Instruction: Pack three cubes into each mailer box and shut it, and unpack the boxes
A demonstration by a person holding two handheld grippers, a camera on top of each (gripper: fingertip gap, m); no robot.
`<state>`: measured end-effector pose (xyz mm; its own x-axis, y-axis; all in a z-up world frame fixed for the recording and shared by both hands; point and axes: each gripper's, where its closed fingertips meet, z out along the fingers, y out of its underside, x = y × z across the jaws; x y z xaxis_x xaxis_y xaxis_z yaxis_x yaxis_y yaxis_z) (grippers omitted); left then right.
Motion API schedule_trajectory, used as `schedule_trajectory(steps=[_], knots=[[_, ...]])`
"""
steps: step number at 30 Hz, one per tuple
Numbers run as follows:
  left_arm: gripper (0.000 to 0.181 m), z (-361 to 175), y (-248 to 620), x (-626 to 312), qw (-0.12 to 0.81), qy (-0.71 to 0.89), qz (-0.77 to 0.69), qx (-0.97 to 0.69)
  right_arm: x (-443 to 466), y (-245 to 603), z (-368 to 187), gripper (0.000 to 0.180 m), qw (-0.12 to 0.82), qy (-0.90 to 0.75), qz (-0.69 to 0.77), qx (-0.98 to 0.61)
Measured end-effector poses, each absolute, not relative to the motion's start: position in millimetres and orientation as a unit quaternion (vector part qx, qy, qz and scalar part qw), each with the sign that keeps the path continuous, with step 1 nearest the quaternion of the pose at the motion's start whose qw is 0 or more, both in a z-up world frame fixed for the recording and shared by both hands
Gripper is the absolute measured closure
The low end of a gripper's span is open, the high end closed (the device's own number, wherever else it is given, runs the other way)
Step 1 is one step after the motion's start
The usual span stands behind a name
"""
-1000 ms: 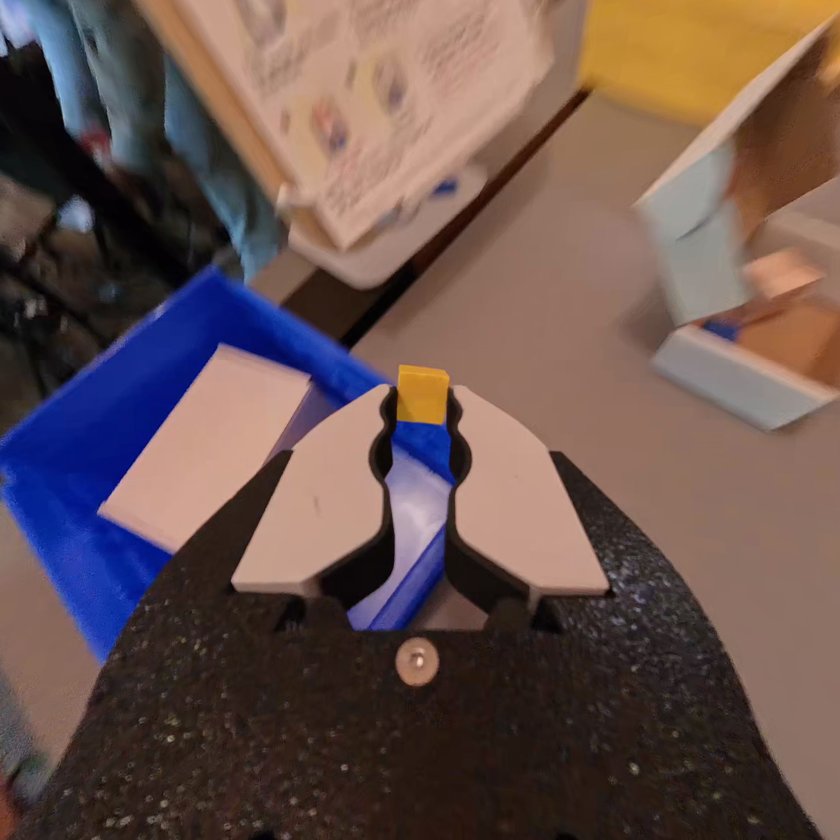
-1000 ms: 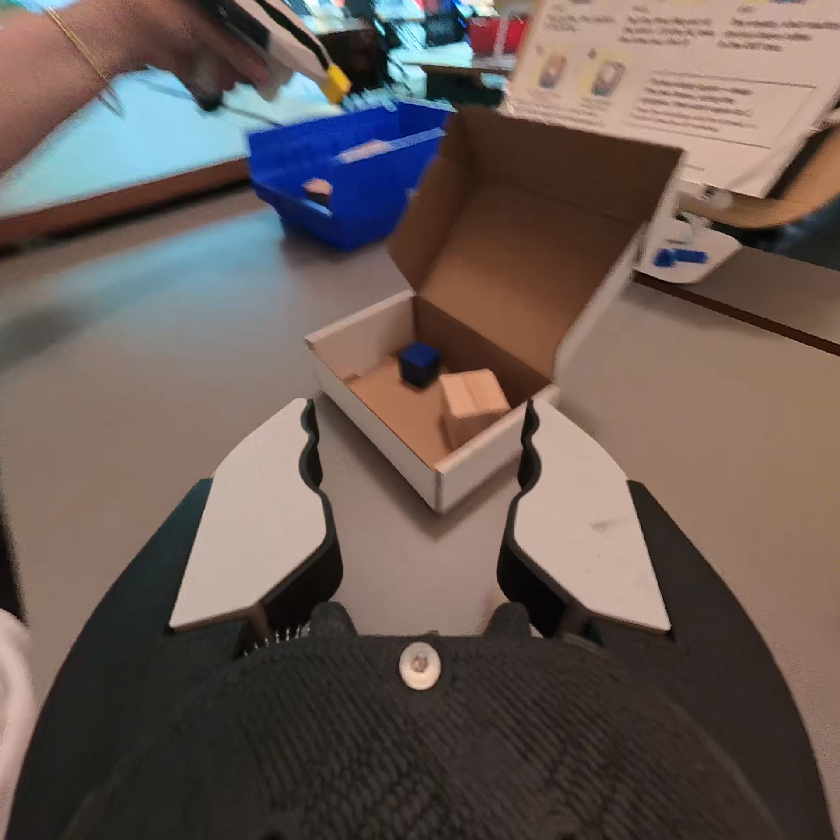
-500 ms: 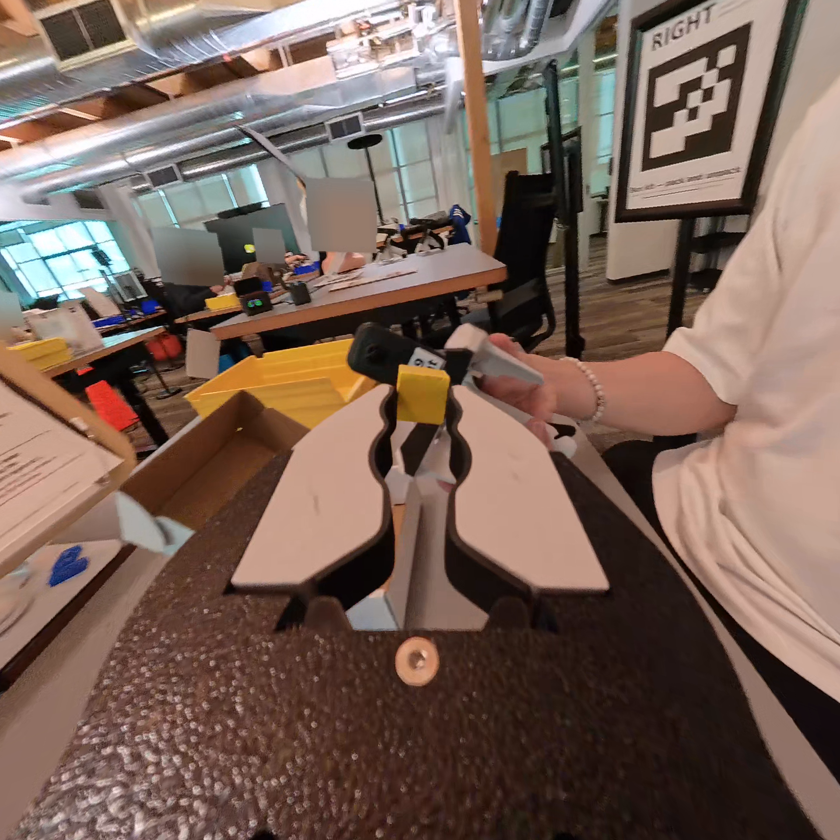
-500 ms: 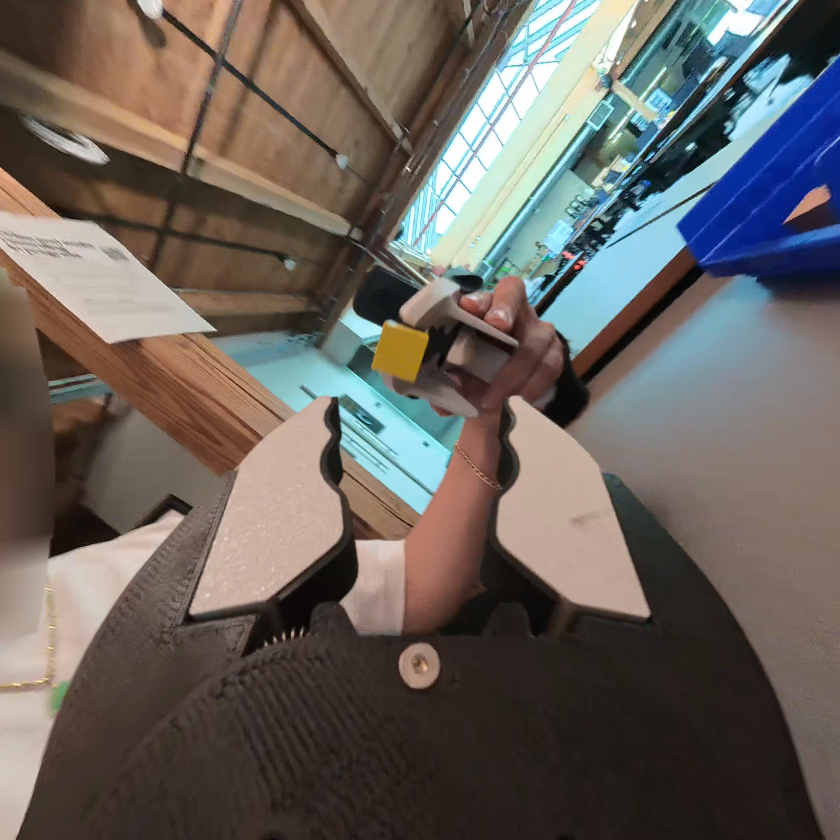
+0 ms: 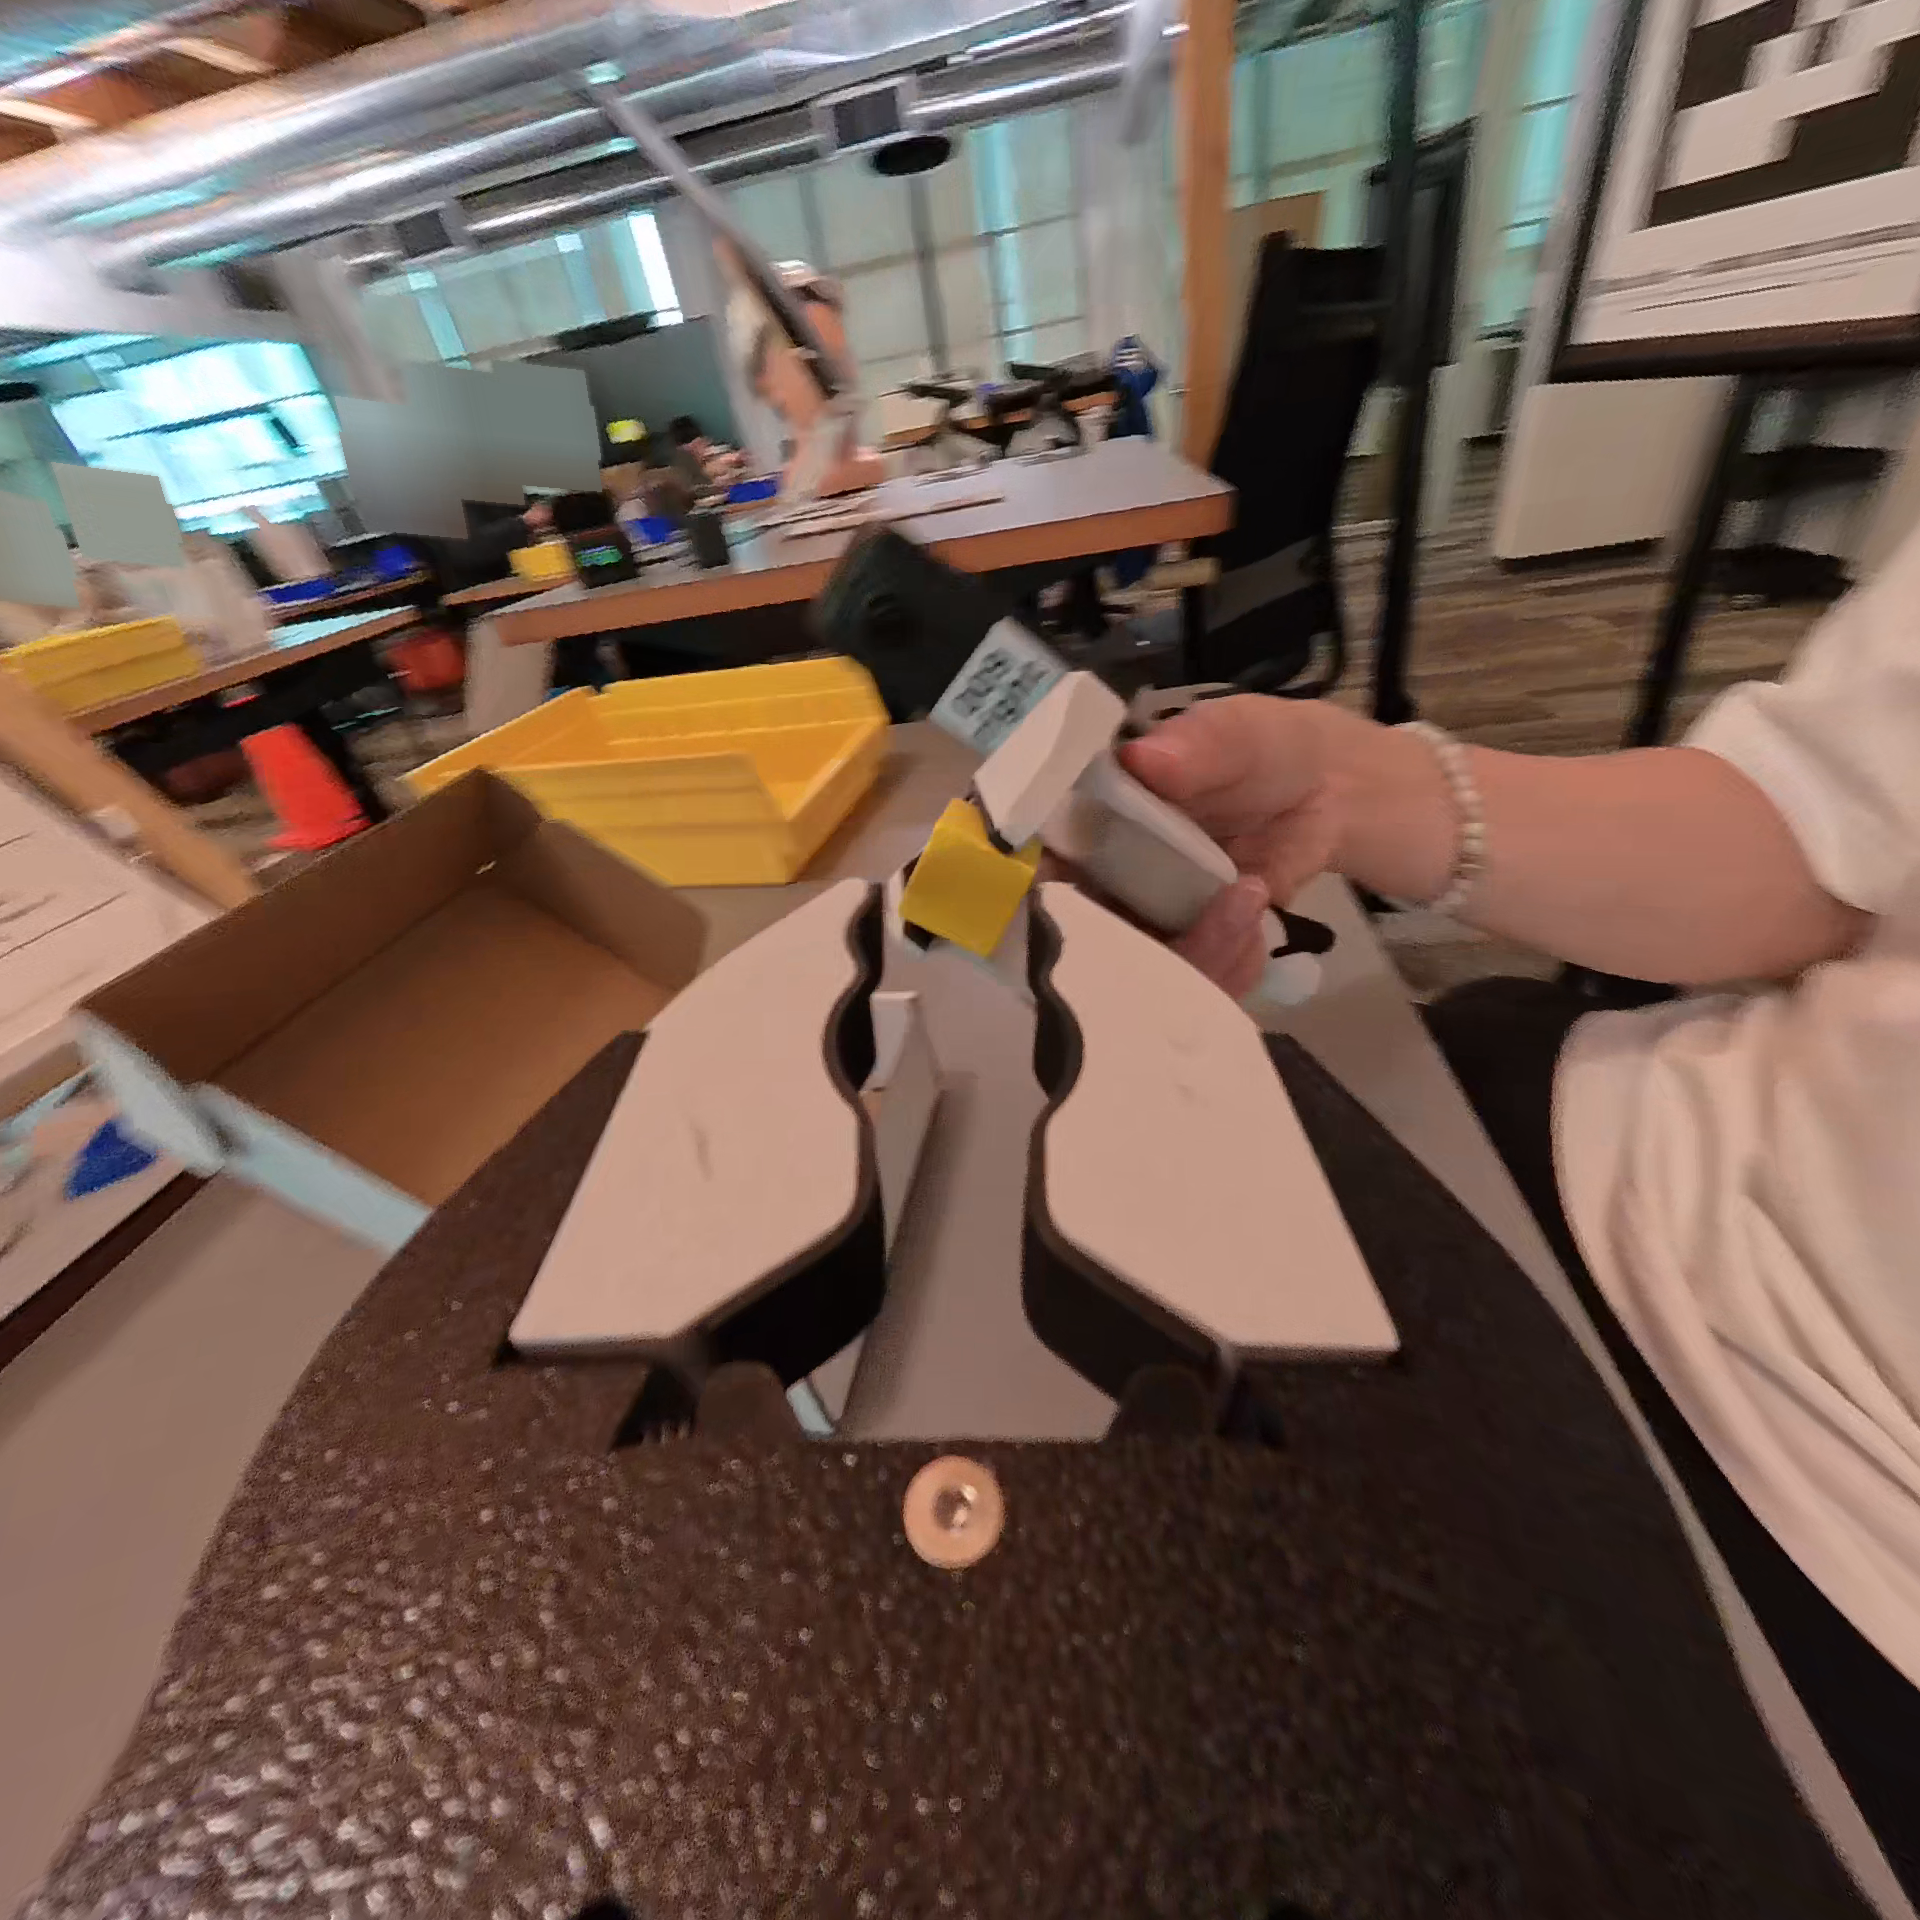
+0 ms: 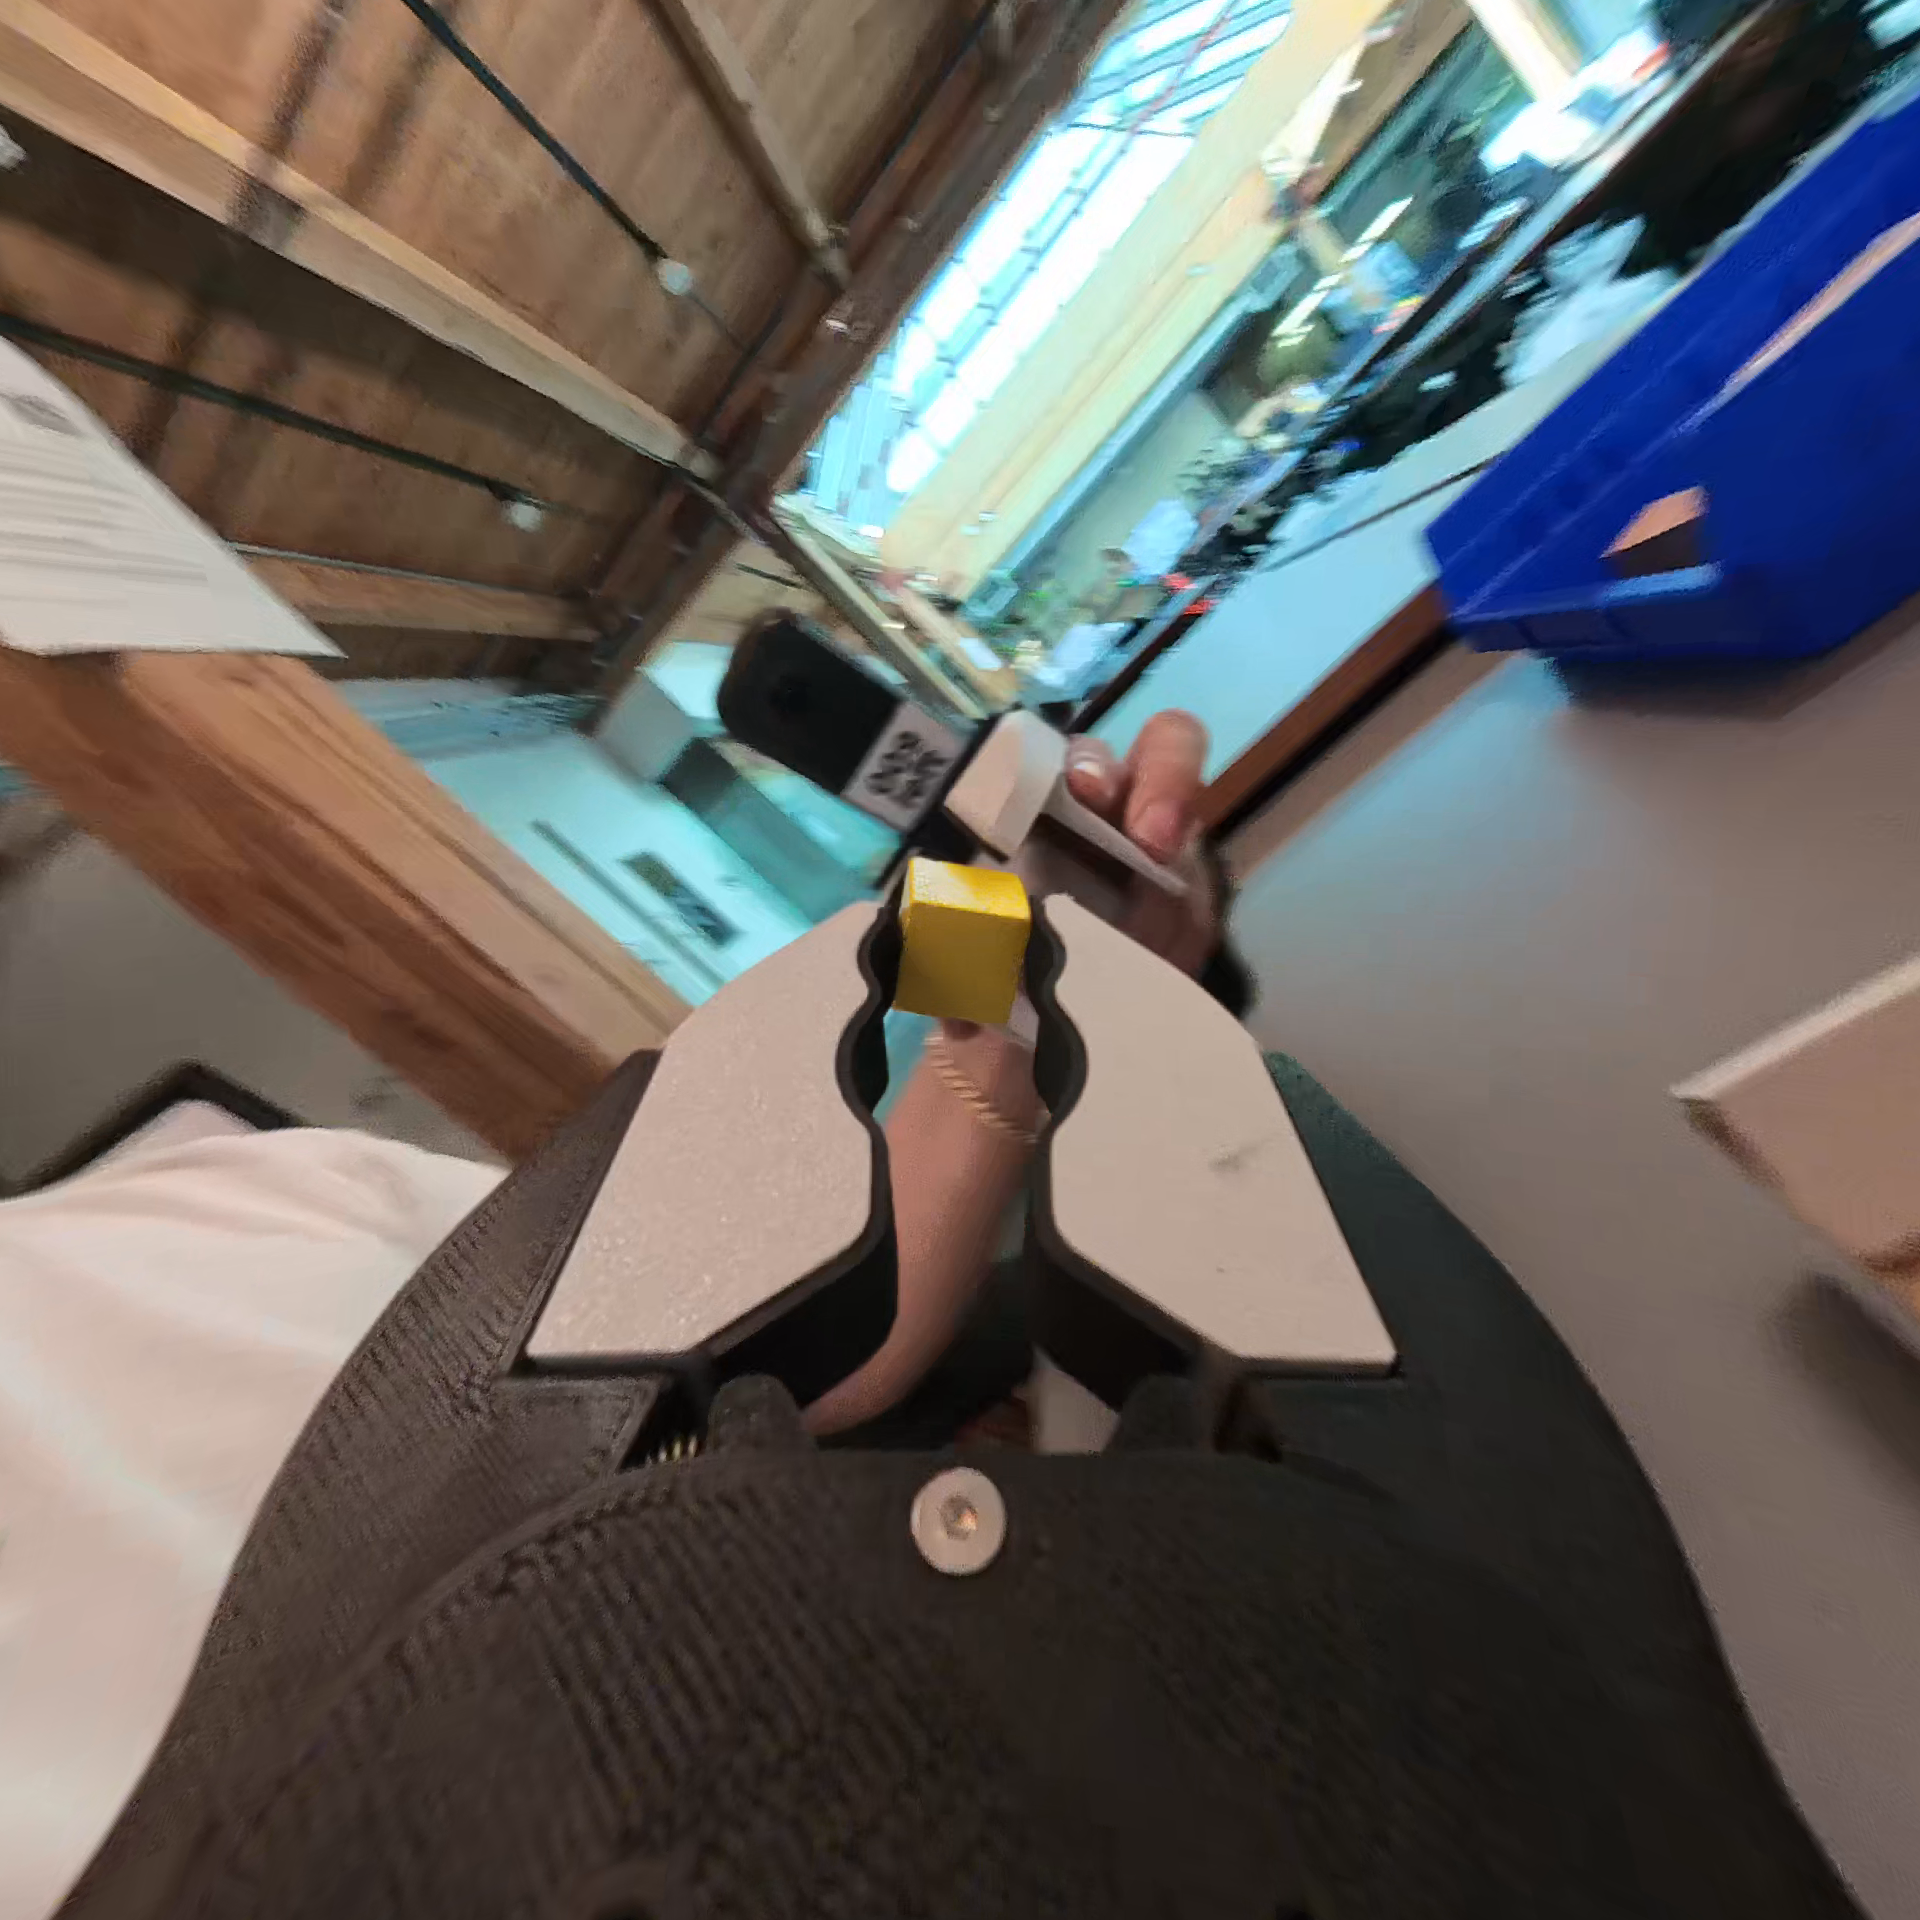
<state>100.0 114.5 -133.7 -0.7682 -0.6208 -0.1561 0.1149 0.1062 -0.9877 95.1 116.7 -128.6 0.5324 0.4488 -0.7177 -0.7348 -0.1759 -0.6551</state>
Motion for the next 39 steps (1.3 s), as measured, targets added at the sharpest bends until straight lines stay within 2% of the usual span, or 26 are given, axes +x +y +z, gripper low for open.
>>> schedule_trajectory(steps=[3,5,9,18,22,25,28,33,39], knots=[[0.145,-140,131,115,0.340,0.667,-0.612,-0.255,145,112,-159,0.156,0.627,0.152,0.269,-0.716],[0.148,-146,141,123,0.352,0.667,-0.587,-0.295,178,103,-178,0.156,0.592,0.162,0.145,-0.776],[0.154,-172,152,138,0.335,0.688,-0.525,-0.372,212,99,-212,0.156,0.500,0.146,0.008,-0.854],[0.156,-192,141,139,0.288,0.700,-0.516,-0.401,226,109,-267,0.155,0.333,0.076,-0.102,-0.934],[0.157,-203,148,146,0.284,0.696,-0.495,-0.436,228,113,-265,0.155,0.348,0.093,-0.096,-0.928],[0.157,-209,159,151,0.286,0.680,-0.476,-0.478,225,111,-259,0.138,0.370,0.091,-0.091,-0.920],[0.157,-212,167,155,0.287,0.662,-0.469,-0.510,222,109,-241,0.132,0.419,0.106,-0.064,-0.900],[0.157,-206,186,166,0.325,0.635,-0.439,-0.547,269,82,-194,0.134,0.497,0.174,-0.151,-0.837],[0.155,-180,213,206,0.369,0.605,-0.397,-0.583,311,75,-187,0.136,0.481,0.207,-0.176,-0.834]])
